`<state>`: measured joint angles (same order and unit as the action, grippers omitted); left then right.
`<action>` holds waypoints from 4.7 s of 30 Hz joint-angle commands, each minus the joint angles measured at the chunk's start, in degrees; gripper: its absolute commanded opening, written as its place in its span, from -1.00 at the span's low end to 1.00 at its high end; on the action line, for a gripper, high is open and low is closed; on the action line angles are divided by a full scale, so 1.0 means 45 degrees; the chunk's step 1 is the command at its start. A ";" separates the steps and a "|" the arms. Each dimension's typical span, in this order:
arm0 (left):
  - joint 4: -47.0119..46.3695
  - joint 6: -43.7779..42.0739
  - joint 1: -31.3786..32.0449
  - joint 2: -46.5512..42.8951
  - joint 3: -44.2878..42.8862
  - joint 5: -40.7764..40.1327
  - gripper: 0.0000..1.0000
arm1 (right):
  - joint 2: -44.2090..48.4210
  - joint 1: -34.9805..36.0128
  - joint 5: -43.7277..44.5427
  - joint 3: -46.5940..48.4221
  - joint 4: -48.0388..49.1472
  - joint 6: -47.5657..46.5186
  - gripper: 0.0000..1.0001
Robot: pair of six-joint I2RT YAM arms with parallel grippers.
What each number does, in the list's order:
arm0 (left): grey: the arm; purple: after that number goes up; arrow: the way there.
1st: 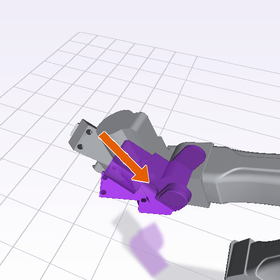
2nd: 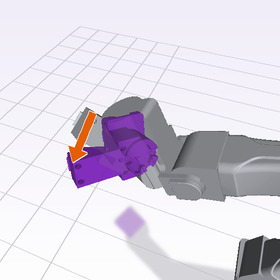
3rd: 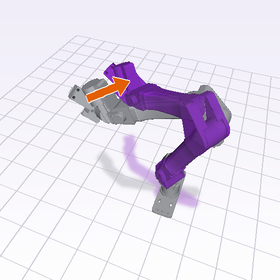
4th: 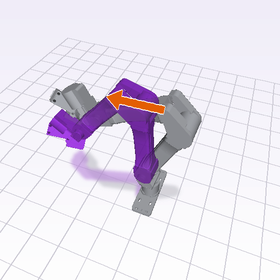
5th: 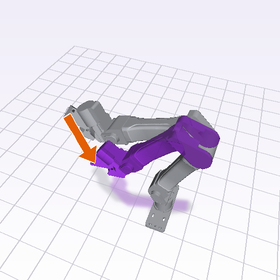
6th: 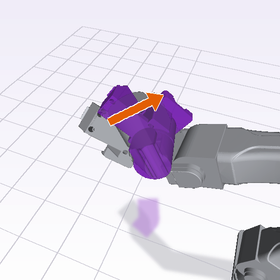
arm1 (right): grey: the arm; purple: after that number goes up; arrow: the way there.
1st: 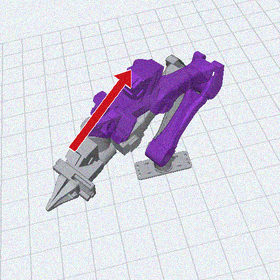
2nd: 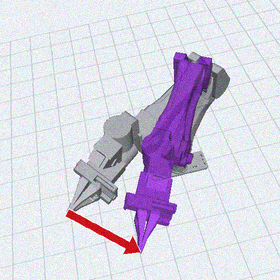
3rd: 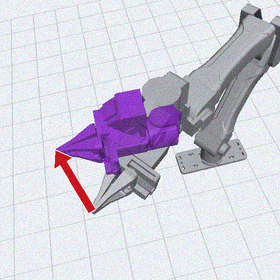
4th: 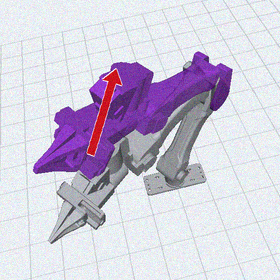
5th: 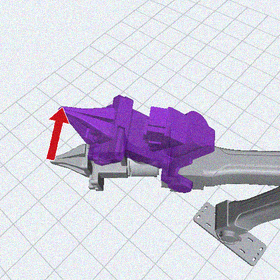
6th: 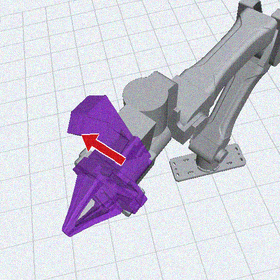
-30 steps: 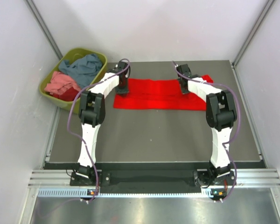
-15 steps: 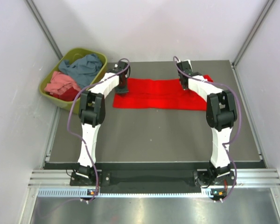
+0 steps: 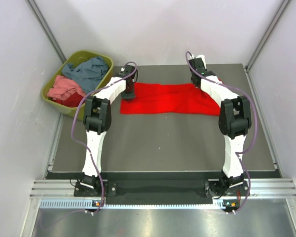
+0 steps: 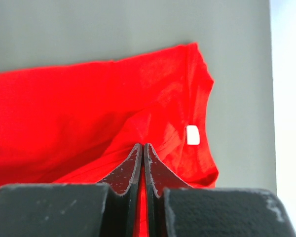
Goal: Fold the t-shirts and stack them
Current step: Fold the tshirt
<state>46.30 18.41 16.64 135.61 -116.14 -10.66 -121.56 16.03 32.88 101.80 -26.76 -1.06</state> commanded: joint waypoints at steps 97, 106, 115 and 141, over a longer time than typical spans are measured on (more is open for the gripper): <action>-0.1461 0.1826 0.0188 -0.2891 0.3971 0.4635 -0.42 | 0.2832 -0.1785 -0.7424 -0.3167 0.0265 0.3046 -0.40; -0.0915 0.1573 0.0188 -0.1894 0.3016 0.2760 -0.70 | 0.3907 -0.2311 -0.6273 -0.5316 0.0167 0.4004 -0.75; -0.0195 0.1766 0.0169 -0.1250 0.2683 0.1121 -1.00 | 0.3206 -0.3425 -0.6292 -0.5689 0.0342 0.4259 -0.83; -0.1091 0.3212 0.0188 -0.5132 0.8953 -0.0132 -1.00 | 0.4747 -0.5340 -0.4397 -0.9185 -0.0849 0.4415 -0.87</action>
<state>31.86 33.10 18.11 113.45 -79.31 -7.20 -101.25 -6.35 9.06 62.33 -25.69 20.56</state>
